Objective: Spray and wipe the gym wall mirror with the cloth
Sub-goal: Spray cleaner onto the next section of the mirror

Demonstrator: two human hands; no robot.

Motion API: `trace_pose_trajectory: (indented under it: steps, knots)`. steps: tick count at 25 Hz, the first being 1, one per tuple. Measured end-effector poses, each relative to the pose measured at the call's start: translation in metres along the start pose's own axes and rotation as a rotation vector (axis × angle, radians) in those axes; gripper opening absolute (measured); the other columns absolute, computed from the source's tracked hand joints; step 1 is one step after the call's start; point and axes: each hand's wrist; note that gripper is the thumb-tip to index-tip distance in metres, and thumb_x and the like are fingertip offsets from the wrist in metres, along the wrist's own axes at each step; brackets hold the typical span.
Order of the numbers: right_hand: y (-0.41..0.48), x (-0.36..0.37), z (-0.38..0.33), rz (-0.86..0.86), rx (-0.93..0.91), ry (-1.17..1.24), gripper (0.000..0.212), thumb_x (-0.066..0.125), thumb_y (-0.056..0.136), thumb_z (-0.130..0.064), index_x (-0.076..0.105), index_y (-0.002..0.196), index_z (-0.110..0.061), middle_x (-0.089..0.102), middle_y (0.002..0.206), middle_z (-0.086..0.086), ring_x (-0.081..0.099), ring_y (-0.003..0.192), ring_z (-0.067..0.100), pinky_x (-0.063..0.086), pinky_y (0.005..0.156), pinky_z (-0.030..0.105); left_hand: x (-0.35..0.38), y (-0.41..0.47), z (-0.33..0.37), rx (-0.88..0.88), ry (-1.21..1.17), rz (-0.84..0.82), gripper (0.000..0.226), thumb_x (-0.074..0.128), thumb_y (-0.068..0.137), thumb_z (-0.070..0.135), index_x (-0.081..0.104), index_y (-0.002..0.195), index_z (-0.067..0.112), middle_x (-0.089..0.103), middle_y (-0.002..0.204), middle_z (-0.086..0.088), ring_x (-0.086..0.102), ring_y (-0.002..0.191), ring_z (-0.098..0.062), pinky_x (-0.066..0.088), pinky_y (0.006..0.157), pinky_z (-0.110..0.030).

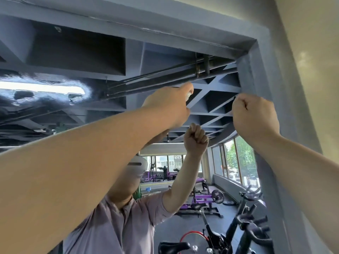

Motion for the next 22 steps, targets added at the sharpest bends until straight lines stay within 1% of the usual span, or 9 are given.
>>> trace_pose_trajectory:
  steps: [4,9,13,15,16,18,20,21,22]
  knots:
    - [0.027,-0.031,0.060,0.002,0.028,-0.018,0.029,0.035,0.087,-0.009,0.037,0.058,-0.009,0.041,0.056,0.007,0.030,0.052,0.022,0.024,0.049,0.028,0.041,0.032,0.062,-0.003,-0.028,-0.086,0.035,0.045,0.092,0.020,0.036,0.125,0.031,0.056,0.082,-0.001,0.053,0.068,-0.018,0.041,0.052,-0.031]
    - [0.051,-0.052,0.128,-0.025,0.088,0.022,0.025,0.036,0.086,-0.011,0.038,0.062,-0.005,0.040,0.057,0.009,0.031,0.054,0.024,0.026,0.052,0.029,0.083,0.058,0.129,0.056,-0.104,-0.124,0.042,0.052,0.092,0.028,0.034,0.128,0.039,0.062,0.100,-0.003,0.058,0.083,-0.026,0.053,0.074,-0.041]
    - [0.048,-0.052,0.159,-0.070,0.121,0.056,0.023,0.037,0.086,-0.010,0.042,0.064,-0.002,0.043,0.057,0.012,0.034,0.054,0.026,0.029,0.053,0.030,0.102,0.060,0.157,0.020,-0.003,-0.169,0.031,0.051,0.093,0.029,0.038,0.121,0.032,0.060,0.090,-0.002,0.054,0.075,-0.024,0.047,0.065,-0.035]
    - [0.037,-0.047,0.167,-0.138,0.163,0.100,0.024,0.039,0.088,-0.011,0.047,0.067,-0.006,0.050,0.061,0.010,0.039,0.056,0.027,0.031,0.053,0.030,0.115,0.046,0.166,-0.014,-0.054,-0.219,0.035,0.048,0.095,0.030,0.036,0.129,0.032,0.057,0.082,0.001,0.052,0.068,-0.020,0.043,0.062,-0.032]
    - [0.027,-0.042,0.166,-0.220,0.200,0.140,0.023,0.041,0.091,-0.015,0.053,0.072,-0.009,0.057,0.066,0.010,0.047,0.059,0.027,0.035,0.053,0.030,0.121,0.036,0.170,-0.060,-0.141,-0.237,0.040,0.045,0.096,0.032,0.032,0.134,0.033,0.059,0.083,0.000,0.053,0.066,-0.019,0.044,0.061,-0.032]
    - [0.005,-0.028,0.150,-0.441,0.319,0.391,0.020,0.043,0.097,-0.026,0.059,0.089,-0.017,0.064,0.078,0.009,0.061,0.063,0.021,0.047,0.056,0.030,0.127,0.021,0.171,-0.170,-0.437,-0.226,0.052,0.041,0.099,0.032,0.017,0.145,0.038,0.064,0.103,-0.010,0.059,0.068,-0.021,0.049,0.062,-0.034]
    - [-0.015,-0.022,0.127,-0.611,0.518,0.792,0.026,0.046,0.099,-0.039,0.063,0.101,-0.020,0.067,0.084,0.011,0.065,0.061,0.014,0.058,0.063,0.036,0.126,0.005,0.172,-0.289,-0.753,-0.129,0.066,0.047,0.099,0.027,0.007,0.144,0.053,0.059,0.124,-0.018,0.064,0.072,-0.020,0.052,0.056,-0.031]
    - [-0.025,-0.019,0.109,-0.659,0.639,0.958,0.031,0.047,0.097,-0.045,0.065,0.102,-0.021,0.069,0.087,0.010,0.067,0.064,0.015,0.059,0.067,0.039,0.121,-0.009,0.162,-0.339,-0.822,-0.073,0.073,0.054,0.096,0.027,0.007,0.142,0.059,0.058,0.127,-0.014,0.065,0.078,-0.018,0.053,0.061,-0.030]
    - [-0.031,-0.016,0.098,-0.689,0.752,1.082,0.037,0.050,0.094,-0.052,0.068,0.103,-0.021,0.071,0.090,0.007,0.069,0.072,0.018,0.058,0.071,0.041,0.118,-0.019,0.157,-0.333,-0.794,-0.020,0.076,0.060,0.091,0.030,0.010,0.139,0.062,0.060,0.127,-0.005,0.064,0.090,-0.014,0.053,0.074,-0.033]
Point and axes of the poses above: each hand's wrist, its own y-axis towards the middle knuckle, its own x-axis out of the palm, z = x × y
